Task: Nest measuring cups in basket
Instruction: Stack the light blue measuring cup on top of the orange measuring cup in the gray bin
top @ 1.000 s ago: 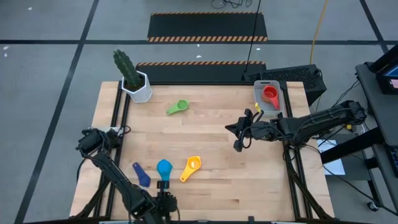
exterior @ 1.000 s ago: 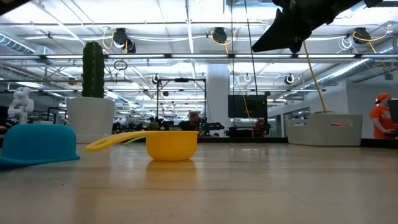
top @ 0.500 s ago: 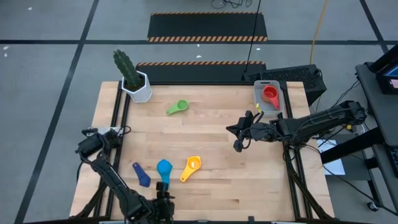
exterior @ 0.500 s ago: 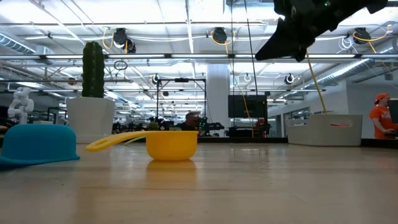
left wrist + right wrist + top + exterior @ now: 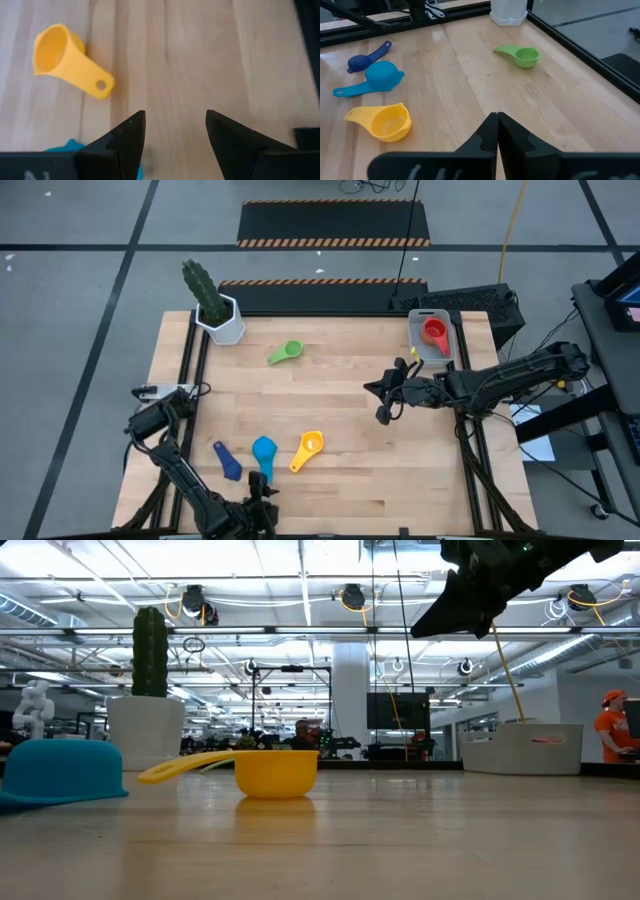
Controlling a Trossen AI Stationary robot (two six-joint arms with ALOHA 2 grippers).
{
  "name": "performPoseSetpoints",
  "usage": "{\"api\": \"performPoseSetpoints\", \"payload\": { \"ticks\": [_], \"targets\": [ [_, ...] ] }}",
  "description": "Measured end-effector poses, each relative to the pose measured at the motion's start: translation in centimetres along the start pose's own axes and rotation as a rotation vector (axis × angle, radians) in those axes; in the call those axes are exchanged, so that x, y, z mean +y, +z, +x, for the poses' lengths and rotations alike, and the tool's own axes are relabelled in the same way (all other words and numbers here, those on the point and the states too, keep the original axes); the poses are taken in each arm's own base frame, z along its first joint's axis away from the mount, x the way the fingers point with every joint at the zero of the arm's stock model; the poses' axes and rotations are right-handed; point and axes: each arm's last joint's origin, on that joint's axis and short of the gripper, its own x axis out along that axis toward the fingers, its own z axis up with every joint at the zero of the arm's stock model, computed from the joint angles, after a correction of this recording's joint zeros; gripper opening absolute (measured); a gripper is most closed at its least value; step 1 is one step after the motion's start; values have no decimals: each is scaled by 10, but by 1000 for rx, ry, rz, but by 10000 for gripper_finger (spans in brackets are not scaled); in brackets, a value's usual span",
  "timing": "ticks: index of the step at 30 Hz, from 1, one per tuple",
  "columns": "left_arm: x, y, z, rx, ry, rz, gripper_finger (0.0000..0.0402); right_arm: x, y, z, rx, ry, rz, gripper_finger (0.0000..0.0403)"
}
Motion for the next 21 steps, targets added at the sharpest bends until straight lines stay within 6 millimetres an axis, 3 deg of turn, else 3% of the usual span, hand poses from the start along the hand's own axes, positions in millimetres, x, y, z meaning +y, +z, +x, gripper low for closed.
{"api": "performPoseSetpoints", "payload": {
  "ticks": [21],
  "targets": [
    [17,-43,23,127,146,-39,195,0,0,0,0,-1,-18,2]
  ]
}}
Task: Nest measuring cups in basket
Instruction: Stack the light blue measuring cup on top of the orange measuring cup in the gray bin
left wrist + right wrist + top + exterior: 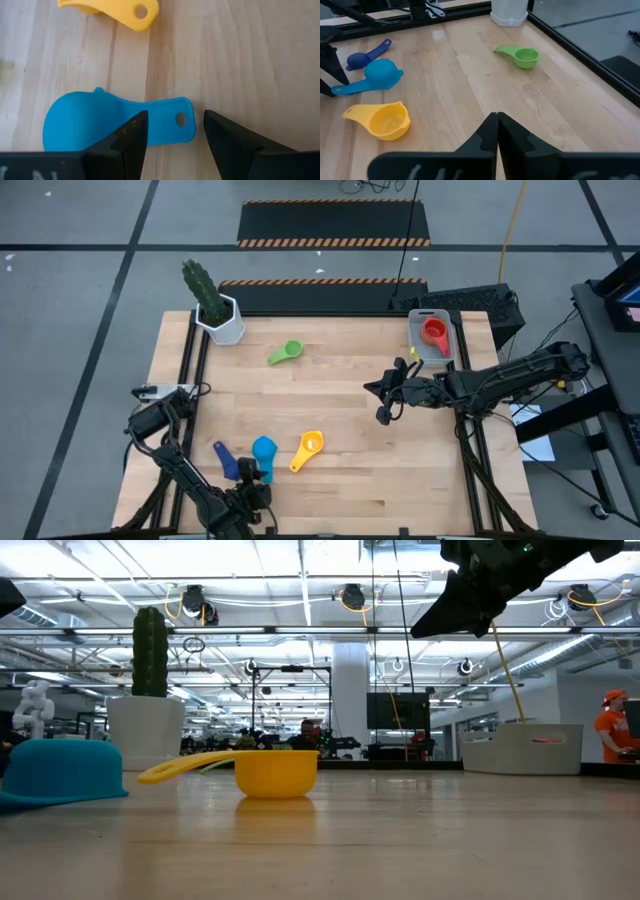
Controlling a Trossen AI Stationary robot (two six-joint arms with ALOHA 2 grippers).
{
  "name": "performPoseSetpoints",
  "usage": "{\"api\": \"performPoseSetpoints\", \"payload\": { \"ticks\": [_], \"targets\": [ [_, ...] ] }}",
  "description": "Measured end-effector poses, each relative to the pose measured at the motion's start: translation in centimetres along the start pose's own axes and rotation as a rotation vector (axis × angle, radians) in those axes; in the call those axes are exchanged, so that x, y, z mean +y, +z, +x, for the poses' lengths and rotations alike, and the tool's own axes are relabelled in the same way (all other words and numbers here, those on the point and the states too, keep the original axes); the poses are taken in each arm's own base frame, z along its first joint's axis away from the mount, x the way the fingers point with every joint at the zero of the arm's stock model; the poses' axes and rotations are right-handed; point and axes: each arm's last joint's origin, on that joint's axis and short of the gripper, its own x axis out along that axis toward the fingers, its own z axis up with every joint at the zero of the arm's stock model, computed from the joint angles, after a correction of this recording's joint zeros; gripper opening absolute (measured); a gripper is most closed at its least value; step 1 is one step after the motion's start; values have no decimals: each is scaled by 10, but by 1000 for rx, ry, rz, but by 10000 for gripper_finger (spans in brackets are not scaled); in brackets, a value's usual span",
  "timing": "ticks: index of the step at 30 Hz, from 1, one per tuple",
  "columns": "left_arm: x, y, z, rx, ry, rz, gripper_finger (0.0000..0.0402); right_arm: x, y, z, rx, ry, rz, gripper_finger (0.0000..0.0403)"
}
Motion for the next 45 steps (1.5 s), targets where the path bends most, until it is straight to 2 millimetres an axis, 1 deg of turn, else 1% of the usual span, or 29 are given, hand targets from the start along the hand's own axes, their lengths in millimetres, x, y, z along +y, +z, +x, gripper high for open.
{"api": "performPoseSetpoints", "payload": {
  "ticks": [15,17,20,28,32,34,36,40,45],
  "targets": [
    [5,-11,11,-45,55,17,195,0,0,0,0,0,6,2],
    [5,-13,12,-44,63,20,189,0,0,0,1,0,7,2],
    [6,-14,14,-40,68,25,165,0,0,0,1,0,7,2],
    [7,-18,17,-24,72,36,71,0,0,0,1,0,6,2],
    [10,-17,15,-2,99,102,20,0,0,0,1,0,6,2],
    [12,-12,11,7,103,105,9,0,0,0,1,0,5,2],
    [17,-6,5,25,109,106,10,0,0,0,1,0,4,2],
    [31,7,-8,33,110,125,6,0,0,0,0,-3,-7,2],
    [53,26,-21,-19,101,155,5,0,0,0,-3,-6,-14,2]
  ]
}}
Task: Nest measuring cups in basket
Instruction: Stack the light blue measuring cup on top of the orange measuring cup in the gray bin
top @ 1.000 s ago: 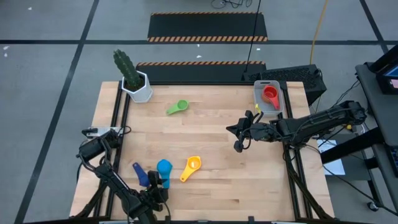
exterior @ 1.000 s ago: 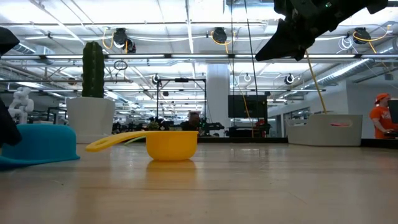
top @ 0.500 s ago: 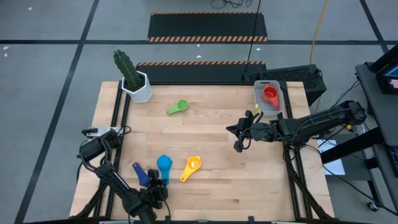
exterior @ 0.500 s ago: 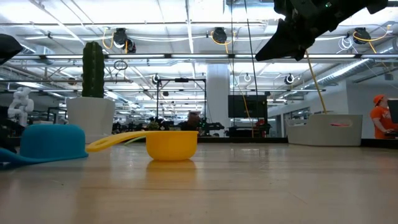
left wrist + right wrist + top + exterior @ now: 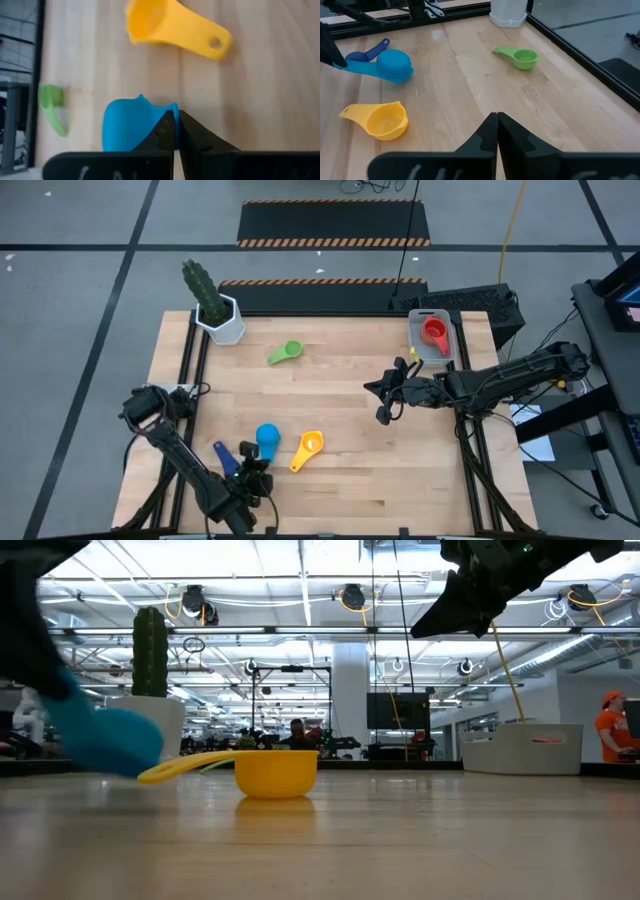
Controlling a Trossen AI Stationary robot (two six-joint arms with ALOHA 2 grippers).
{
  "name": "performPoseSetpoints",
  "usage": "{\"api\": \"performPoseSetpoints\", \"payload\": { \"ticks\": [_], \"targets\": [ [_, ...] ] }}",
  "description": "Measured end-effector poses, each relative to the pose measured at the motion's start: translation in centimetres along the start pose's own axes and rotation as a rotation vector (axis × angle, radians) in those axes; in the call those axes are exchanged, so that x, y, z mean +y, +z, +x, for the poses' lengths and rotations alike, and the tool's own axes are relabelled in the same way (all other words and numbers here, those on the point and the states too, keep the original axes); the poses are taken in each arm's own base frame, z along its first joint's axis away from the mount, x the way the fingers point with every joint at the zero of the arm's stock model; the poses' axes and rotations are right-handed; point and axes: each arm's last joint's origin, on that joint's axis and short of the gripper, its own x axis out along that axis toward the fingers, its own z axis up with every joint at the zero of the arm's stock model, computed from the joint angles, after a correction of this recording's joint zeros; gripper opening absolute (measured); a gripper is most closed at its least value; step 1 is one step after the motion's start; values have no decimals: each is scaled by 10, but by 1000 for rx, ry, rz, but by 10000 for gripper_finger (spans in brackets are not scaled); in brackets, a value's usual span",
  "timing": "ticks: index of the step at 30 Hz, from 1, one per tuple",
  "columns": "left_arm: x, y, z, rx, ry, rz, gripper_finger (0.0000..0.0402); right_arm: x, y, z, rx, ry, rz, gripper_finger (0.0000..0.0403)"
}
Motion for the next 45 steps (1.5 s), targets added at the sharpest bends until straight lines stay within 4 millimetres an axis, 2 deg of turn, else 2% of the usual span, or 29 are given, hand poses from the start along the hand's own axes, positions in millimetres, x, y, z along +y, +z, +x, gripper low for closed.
{"api": "performPoseSetpoints", "payload": {
  "ticks": [4,13,17,20,26,33,39,45],
  "targets": [
    [31,13,-9,-67,33,-1,5,0,4,0,-41,-21,-22,2],
    [125,32,-30,-170,49,-159,5,3,20,-2,-198,-8,-69,2],
    [159,44,-32,-251,25,-196,5,5,26,-3,-253,-3,-86,2],
    [177,57,-28,-326,-16,-176,5,7,31,-3,-312,0,-104,2],
    [207,76,-9,-422,-74,-102,5,13,38,5,-411,-21,-173,2],
    [232,76,8,-393,-25,-141,9,16,35,18,-418,-139,-265,10],
    [240,75,20,-364,0,-139,5,18,28,33,-386,-150,-278,57],
    [239,73,27,-379,-75,-135,9,21,28,46,-393,-158,-260,110]
  ]
}}
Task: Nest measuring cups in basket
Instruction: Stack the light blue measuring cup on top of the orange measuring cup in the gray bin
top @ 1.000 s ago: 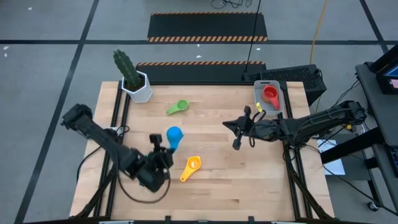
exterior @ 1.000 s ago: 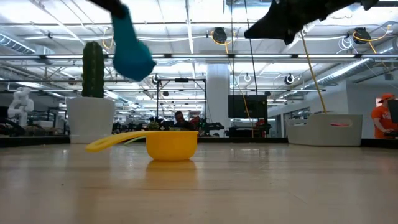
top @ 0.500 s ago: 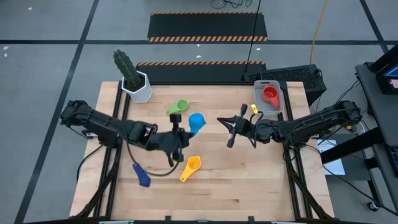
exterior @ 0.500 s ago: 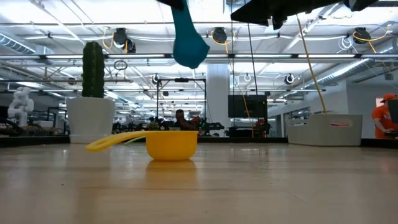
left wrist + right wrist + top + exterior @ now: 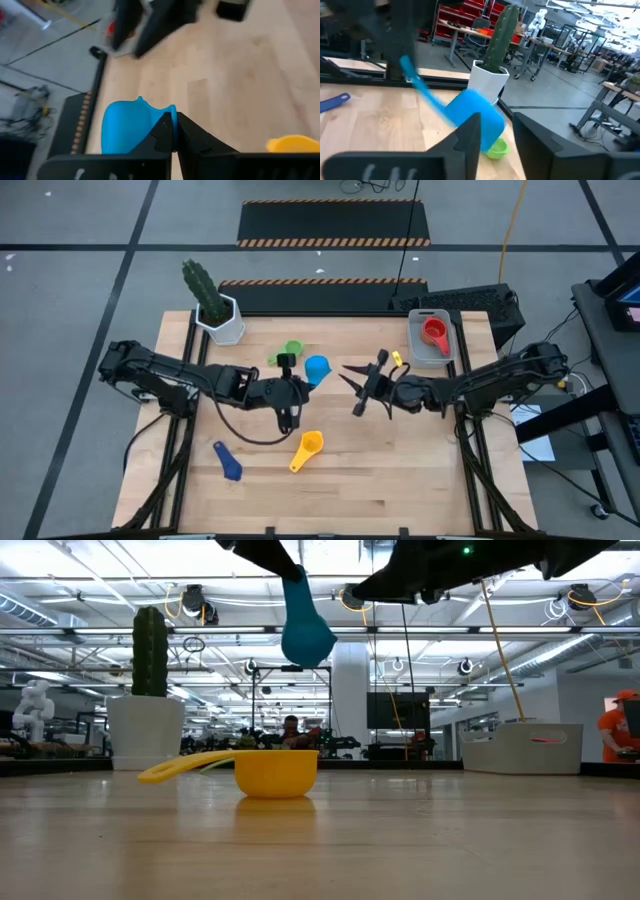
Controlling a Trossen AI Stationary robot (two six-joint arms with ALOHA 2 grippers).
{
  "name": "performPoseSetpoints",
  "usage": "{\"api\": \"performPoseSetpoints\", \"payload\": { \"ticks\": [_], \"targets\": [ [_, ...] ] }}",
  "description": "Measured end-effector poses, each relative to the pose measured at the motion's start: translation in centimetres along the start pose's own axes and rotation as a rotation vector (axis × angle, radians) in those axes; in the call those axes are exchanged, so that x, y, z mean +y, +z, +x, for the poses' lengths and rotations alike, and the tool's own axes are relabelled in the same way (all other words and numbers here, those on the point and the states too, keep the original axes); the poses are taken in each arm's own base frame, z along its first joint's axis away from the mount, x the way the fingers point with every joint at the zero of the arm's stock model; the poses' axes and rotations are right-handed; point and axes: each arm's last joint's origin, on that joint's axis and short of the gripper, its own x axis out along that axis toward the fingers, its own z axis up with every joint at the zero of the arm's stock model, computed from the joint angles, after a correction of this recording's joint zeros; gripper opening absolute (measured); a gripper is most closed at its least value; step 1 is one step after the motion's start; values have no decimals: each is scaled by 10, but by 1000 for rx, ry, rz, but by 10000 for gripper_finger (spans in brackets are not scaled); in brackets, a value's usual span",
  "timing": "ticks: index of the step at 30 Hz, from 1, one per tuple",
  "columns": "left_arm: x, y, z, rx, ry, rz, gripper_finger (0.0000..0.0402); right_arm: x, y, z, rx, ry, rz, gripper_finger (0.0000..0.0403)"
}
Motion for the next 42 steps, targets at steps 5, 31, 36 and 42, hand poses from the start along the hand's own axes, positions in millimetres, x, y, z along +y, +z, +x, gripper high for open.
{"api": "performPoseSetpoints", "payload": {
  "ticks": [5,31,36,42],
  "targets": [
    [-7,-3,2,-12,-79,15,9,11,11,6,-1,30,-40,135],
    [-11,-2,1,-20,-98,16,6,39,21,30,96,278,-121,141],
    [-11,-1,1,-28,-97,14,17,41,16,33,113,279,-141,141],
    [-11,1,1,-50,-100,20,9,40,17,34,106,273,-134,116]
  ]
}}
